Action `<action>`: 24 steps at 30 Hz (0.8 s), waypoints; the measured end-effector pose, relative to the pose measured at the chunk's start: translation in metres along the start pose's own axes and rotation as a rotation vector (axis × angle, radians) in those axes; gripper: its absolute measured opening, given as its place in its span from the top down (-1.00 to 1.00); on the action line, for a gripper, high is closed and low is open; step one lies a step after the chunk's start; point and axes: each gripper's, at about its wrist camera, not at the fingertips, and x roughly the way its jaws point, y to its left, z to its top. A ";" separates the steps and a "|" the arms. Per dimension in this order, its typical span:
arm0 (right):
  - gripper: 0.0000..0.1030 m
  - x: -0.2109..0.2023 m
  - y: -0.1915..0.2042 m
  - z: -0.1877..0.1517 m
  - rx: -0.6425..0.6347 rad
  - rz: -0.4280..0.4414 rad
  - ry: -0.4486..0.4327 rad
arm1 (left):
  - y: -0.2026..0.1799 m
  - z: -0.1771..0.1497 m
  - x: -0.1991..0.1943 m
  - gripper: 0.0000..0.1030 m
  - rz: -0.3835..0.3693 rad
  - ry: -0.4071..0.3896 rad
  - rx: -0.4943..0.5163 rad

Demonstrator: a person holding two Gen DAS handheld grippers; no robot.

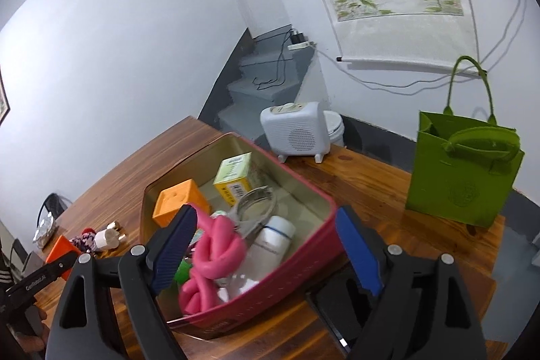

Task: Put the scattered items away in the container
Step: 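Carry the pink toy into the tin with the right gripper while the left drops the orange cube there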

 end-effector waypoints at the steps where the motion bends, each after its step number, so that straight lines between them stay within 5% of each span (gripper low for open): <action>1: -0.73 -0.001 -0.005 0.001 0.016 0.000 0.001 | -0.009 0.003 0.002 -0.17 -0.010 0.000 0.015; 14: -0.89 -0.010 -0.033 0.008 0.029 0.003 -0.023 | -0.121 0.017 0.024 -0.17 -0.174 0.028 0.187; 24: -0.89 -0.009 -0.052 0.009 0.071 0.016 -0.011 | -0.161 0.012 0.037 -0.34 -0.258 0.058 0.236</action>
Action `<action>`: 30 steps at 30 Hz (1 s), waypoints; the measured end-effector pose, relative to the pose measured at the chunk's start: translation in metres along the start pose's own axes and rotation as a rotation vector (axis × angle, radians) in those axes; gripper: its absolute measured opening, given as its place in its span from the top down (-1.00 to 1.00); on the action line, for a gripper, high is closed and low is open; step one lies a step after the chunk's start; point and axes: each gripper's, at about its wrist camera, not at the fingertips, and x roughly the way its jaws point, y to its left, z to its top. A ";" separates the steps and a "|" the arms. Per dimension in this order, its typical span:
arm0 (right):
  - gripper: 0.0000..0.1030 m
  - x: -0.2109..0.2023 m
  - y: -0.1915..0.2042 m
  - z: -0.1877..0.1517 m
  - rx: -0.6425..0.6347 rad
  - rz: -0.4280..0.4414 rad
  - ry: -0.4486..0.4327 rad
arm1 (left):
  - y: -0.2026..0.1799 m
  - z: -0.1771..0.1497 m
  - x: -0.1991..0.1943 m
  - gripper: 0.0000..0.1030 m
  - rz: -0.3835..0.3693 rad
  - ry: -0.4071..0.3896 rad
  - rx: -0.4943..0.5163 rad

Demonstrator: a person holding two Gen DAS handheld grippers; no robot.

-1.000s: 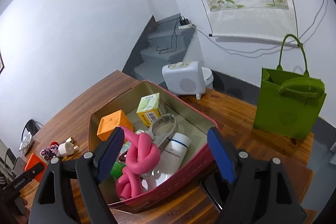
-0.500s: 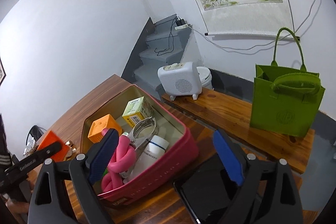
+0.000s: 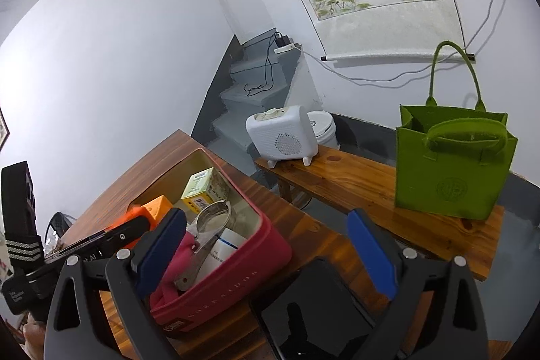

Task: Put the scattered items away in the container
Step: 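Carry the pink toy into the tin with the right gripper while the left drops the orange cube there, then return to the table and grasp the white tape roll with the right gripper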

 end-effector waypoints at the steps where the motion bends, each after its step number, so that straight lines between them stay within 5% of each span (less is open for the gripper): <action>1: -0.89 0.000 -0.001 0.000 0.005 0.000 0.001 | 0.000 -0.001 -0.001 -0.44 -0.008 -0.005 -0.002; 11: -0.89 -0.005 0.015 -0.005 -0.013 0.035 0.002 | 0.026 -0.003 -0.026 -0.45 0.026 -0.063 -0.060; 22: -0.89 -0.019 0.084 -0.022 -0.163 0.141 -0.005 | 0.083 -0.027 -0.058 -0.45 0.101 -0.070 -0.153; 30: -0.94 -0.015 0.155 -0.039 -0.304 0.255 0.005 | 0.164 -0.067 -0.103 -0.45 0.301 -0.123 -0.289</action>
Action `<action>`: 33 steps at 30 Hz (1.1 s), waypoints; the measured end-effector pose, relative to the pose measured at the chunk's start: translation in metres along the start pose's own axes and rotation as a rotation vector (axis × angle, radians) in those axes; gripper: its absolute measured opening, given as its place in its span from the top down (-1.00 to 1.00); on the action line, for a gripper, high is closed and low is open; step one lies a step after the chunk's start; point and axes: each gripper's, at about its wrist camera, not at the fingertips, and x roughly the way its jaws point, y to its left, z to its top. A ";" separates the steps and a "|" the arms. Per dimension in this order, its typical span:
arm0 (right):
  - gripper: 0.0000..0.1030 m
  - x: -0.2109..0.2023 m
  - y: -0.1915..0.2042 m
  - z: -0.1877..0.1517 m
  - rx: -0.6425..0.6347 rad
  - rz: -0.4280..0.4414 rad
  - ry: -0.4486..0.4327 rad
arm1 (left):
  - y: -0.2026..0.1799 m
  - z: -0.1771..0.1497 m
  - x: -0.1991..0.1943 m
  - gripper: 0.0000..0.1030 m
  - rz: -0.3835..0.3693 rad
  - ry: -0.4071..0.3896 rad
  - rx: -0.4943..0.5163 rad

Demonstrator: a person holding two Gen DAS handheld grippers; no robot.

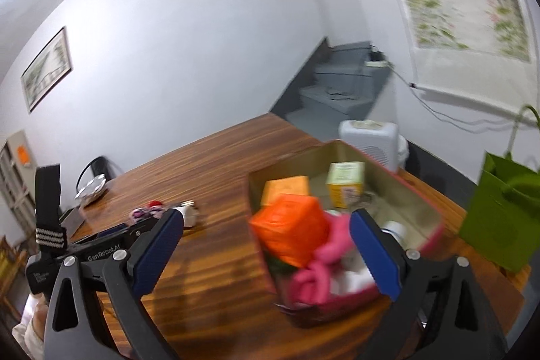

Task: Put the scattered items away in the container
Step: 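Return to the table and grasp the white tape roll with the right gripper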

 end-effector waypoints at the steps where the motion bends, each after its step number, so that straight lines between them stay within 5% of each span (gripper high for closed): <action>1: -0.94 0.006 0.009 0.000 -0.015 0.014 0.006 | 0.013 -0.003 -0.001 -0.45 0.031 0.000 -0.018; 8: -0.94 0.067 0.085 -0.001 -0.179 0.085 0.107 | 0.079 -0.014 -0.009 -0.45 0.113 0.006 -0.094; 15: -0.91 0.149 0.124 -0.018 -0.306 0.045 0.256 | 0.127 -0.028 -0.011 -0.45 0.171 0.031 -0.174; 19: -0.90 0.178 0.139 -0.022 -0.291 0.082 0.316 | 0.137 -0.029 -0.018 -0.45 0.180 0.017 -0.191; 29: -0.90 0.223 0.156 -0.036 -0.315 -0.001 0.375 | 0.140 -0.030 -0.014 -0.45 0.198 0.037 -0.196; 33: -0.69 0.240 0.158 -0.035 -0.321 0.003 0.391 | 0.140 -0.031 -0.013 -0.45 0.201 0.038 -0.193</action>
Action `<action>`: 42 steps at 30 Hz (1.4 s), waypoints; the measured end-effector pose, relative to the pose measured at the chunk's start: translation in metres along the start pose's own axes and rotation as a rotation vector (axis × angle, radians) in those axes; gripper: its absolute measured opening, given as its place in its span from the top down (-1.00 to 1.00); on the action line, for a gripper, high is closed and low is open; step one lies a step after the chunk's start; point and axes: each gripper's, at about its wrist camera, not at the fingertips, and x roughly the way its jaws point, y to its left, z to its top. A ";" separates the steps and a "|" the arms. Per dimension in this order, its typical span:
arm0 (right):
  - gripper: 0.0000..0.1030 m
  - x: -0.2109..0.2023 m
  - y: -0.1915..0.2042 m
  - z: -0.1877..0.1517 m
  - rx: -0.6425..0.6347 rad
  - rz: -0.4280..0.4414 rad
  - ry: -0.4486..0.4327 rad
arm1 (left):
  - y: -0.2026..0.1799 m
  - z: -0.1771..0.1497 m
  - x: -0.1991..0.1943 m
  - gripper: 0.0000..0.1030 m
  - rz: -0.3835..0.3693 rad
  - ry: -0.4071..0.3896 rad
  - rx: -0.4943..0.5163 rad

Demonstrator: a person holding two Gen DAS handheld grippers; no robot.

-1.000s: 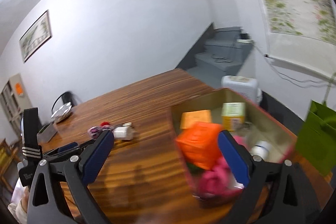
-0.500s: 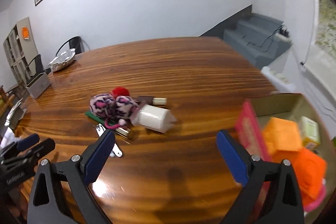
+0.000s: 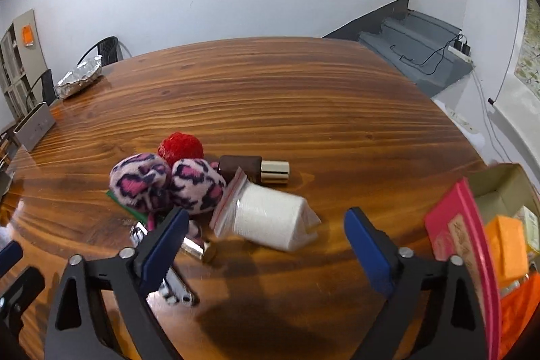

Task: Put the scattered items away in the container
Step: 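Return to the table and grasp the white tape roll with the right gripper, then grasp the pink leopard plush with the left gripper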

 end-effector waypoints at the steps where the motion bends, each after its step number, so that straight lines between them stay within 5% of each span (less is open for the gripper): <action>1: -0.33 0.006 -0.001 0.002 0.012 0.017 0.014 | 0.000 0.000 0.001 -0.45 0.002 0.001 0.001; 3: 0.06 0.014 -0.004 0.002 0.022 0.030 0.046 | 0.001 0.000 0.003 -0.45 0.007 0.006 0.002; 4: 0.08 0.012 -0.007 0.002 0.025 0.045 0.039 | 0.001 0.001 0.004 -0.45 0.008 0.008 0.001; 16: 0.10 -0.052 -0.036 -0.029 0.067 0.089 -0.011 | -0.022 0.017 0.020 -0.45 -0.097 0.034 0.021; 22: 0.10 -0.058 -0.048 -0.040 0.114 0.128 0.001 | -0.049 0.046 0.042 -0.71 -0.127 0.021 0.077; 36: 0.10 -0.058 -0.052 -0.040 0.146 0.156 0.006 | -0.055 0.067 0.092 -0.71 -0.147 0.068 0.036; 38: 0.10 -0.057 -0.052 -0.040 0.144 0.156 0.008 | -0.060 0.066 0.097 -0.47 -0.144 0.083 0.055; 39: 0.10 -0.057 -0.052 -0.041 0.144 0.154 0.009 | -0.063 0.066 0.102 0.20 -0.155 0.105 0.061; 42: 0.10 -0.057 -0.052 -0.041 0.142 0.149 0.006 | -0.067 0.064 0.100 0.25 -0.163 0.105 0.066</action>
